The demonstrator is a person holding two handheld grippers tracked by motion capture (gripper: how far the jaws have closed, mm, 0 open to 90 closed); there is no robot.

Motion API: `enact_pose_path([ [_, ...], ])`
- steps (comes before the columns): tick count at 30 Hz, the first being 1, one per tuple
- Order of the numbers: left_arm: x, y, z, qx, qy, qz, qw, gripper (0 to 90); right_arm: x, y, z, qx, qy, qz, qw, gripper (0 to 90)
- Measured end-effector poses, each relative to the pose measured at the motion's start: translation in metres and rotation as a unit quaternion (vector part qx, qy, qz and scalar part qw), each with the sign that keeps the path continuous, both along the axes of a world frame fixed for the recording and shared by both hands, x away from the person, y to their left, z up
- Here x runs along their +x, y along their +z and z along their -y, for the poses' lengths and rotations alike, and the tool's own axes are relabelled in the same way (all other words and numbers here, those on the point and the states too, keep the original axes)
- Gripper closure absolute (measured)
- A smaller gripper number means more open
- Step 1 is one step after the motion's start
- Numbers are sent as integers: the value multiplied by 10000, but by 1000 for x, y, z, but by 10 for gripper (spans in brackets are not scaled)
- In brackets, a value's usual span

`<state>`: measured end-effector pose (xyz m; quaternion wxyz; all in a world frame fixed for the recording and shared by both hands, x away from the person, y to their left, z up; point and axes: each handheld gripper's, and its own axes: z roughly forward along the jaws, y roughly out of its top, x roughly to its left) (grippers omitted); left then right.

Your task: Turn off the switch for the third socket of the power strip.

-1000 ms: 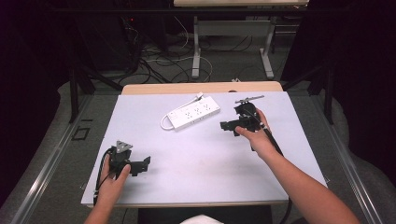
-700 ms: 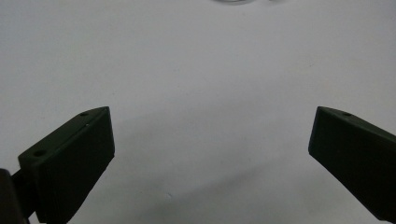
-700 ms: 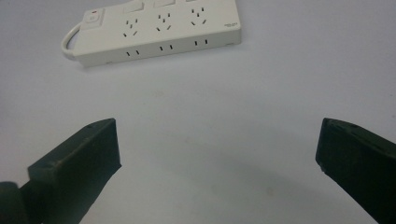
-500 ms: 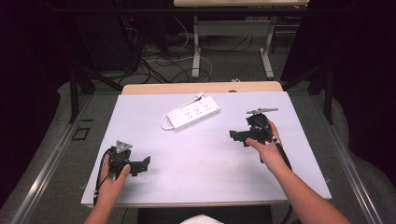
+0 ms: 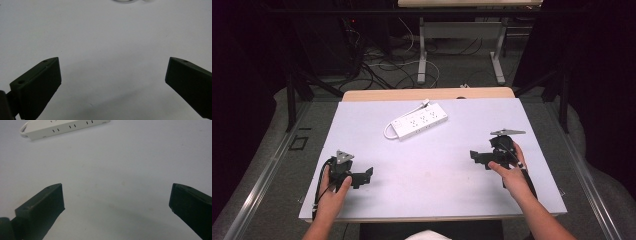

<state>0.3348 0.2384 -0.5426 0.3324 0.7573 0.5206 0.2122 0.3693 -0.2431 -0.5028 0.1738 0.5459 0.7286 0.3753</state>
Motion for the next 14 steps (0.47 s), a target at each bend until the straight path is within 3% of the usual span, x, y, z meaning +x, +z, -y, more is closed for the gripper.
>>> enact_pose_path([
  [14, 1, 0, 0, 23, -13, 10, 10000, 3, -8, -12, 9, -6, -150, 141, 9998, 0],
])
